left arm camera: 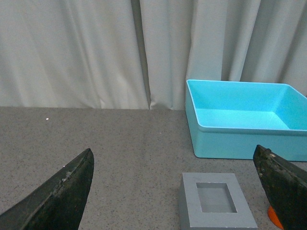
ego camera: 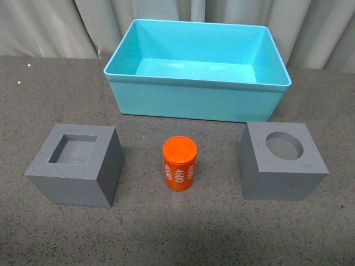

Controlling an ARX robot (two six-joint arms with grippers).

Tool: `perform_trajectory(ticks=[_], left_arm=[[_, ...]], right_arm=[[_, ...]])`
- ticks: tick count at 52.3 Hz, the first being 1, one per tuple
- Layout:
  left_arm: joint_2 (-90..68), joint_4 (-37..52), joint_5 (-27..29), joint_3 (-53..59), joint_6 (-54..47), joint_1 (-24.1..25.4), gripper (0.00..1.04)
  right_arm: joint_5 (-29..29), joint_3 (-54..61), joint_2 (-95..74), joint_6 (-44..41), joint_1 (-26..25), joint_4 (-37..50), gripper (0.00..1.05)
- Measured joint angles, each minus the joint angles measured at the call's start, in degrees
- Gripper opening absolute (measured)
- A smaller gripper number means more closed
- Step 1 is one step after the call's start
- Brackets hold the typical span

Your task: Place gray and orange parts in blue box

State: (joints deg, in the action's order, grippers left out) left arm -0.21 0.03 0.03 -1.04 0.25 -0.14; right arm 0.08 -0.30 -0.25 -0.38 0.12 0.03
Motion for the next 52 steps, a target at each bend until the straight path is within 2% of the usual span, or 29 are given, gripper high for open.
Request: perform_trajectory(ticks=[52], left_arm=[[0.0, 0.0, -0.02, 0.0, 0.02, 0.0, 0.98]], right_arm=[[0.0, 0.0, 0.0, 0.0, 0.0, 0.0, 0.95]])
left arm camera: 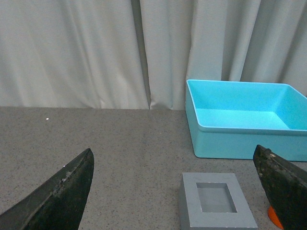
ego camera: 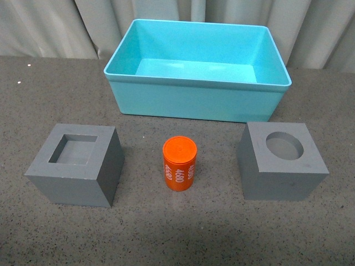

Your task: Place gray and orange parts in blue box

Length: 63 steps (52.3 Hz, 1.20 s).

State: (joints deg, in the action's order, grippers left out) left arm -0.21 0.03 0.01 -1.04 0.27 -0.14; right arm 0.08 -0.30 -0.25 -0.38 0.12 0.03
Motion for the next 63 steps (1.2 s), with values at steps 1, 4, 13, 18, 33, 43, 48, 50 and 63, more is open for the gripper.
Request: perform_trajectory(ticks=[1, 4, 13, 18, 33, 43, 48, 50, 63], left_arm=[[0.0, 0.0, 0.02, 0.0, 0.0, 0.0, 0.98], [0.0, 0.0, 0.0, 0.0, -0.02, 0.0, 0.98], [0.0, 0.0, 0.02, 0.0, -0.02, 0.0, 0.98], [0.0, 0.0, 0.04, 0.0, 0.0, 0.0, 0.98], [0.0, 0.0, 0.0, 0.0, 0.0, 0.0, 0.98], [0.0, 0.0, 0.0, 0.0, -0.02, 0.0, 0.98], [0.0, 0.0, 0.02, 0.0, 0.0, 0.0, 0.98], [0.0, 0.0, 0.0, 0.0, 0.0, 0.0, 0.98], [0.0, 0.0, 0.02, 0.0, 0.0, 0.0, 0.98]], right_arm=[[0.0, 0.0, 0.0, 0.0, 0.0, 0.0, 0.95], [0.0, 0.0, 0.0, 0.0, 0.0, 0.0, 0.95], [-5.14, 0.0, -0.74, -3.17, 1.42, 1.33, 0.95], [-12.87, -0.17, -7.87, -14.62, 4.28, 6.38, 0.95], [-7.72, -10.1, -53.0, -11.69, 7.78, 24.59, 0.95], [-4.31, -19.91, -74.6, -5.07, 10.23, 21.38, 0.95], [-3.82, -23.82, -80.89, -2.91, 11.15, 19.8, 0.95], [-3.58, -26.01, -84.0, -1.42, 11.56, 18.67, 0.95], [-1.44, -33.75, -96.3, 5.66, 13.27, 13.6, 0.95]])
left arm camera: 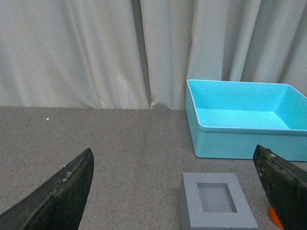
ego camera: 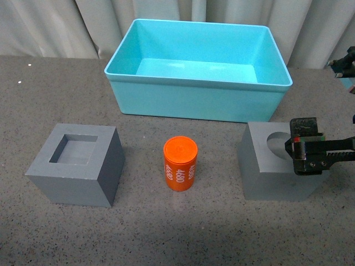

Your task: Place gray and orange parts in blue box

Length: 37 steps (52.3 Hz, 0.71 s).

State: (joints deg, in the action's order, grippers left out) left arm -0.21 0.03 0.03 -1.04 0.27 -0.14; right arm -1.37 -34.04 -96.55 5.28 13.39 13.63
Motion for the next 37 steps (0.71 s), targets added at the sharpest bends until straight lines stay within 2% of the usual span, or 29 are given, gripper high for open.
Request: perform_trajectory(ticks=[3, 7, 23, 27, 29, 37], left_arm=[[0.0, 0.0, -0.02, 0.0, -0.02, 0.0, 0.98], [0.0, 0.0, -0.02, 0.0, -0.02, 0.0, 0.98], [0.0, 0.0, 0.0, 0.0, -0.02, 0.0, 0.98], [0.0, 0.0, 0.0, 0.0, -0.02, 0.0, 0.98], [0.0, 0.0, -0.02, 0.0, 0.0, 0.0, 0.98], [0.0, 0.0, -0.02, 0.0, -0.02, 0.0, 0.98]], right_arm=[[0.0, -1.05, -1.68, 1.2, 0.24, -0.74, 0.92], [-0.04, -2.16, -3.43, 2.29, 0.39, -1.18, 0.79], [0.26, -3.93, -4.57, 4.31, 0.22, -2.71, 0.38], [0.2, -4.39, -4.57, 4.55, 0.09, -3.39, 0.22], [0.37, -4.59, -4.52, 4.63, 0.02, -3.58, 0.19], [0.9, -4.52, -3.41, 5.09, -0.35, -4.94, 0.19]])
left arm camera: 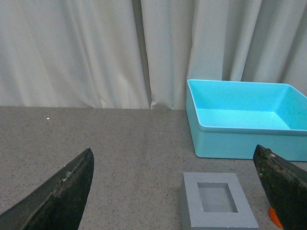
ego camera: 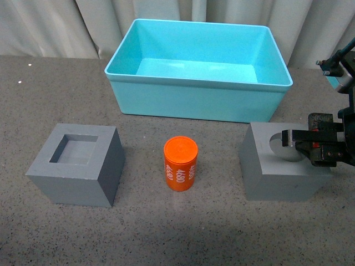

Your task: Place gray and orange parts in blue box

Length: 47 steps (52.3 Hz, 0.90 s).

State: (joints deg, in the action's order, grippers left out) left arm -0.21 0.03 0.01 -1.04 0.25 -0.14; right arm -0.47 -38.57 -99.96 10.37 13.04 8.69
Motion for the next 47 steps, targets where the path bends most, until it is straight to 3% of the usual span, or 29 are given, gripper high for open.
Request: perform_trajectory(ticks=[27, 47], left_arm=[[0.0, 0.0, 0.0, 0.0, 0.02, 0.0, 0.98], [0.0, 0.0, 0.0, 0.0, 0.0, 0.0, 0.98]], right_arm=[[2.86, -0.79, 17.59, 1.07, -0.17, -6.56, 0.18], [4.83, -21.53, 6.62, 0.33, -0.48, -6.97, 0.18]])
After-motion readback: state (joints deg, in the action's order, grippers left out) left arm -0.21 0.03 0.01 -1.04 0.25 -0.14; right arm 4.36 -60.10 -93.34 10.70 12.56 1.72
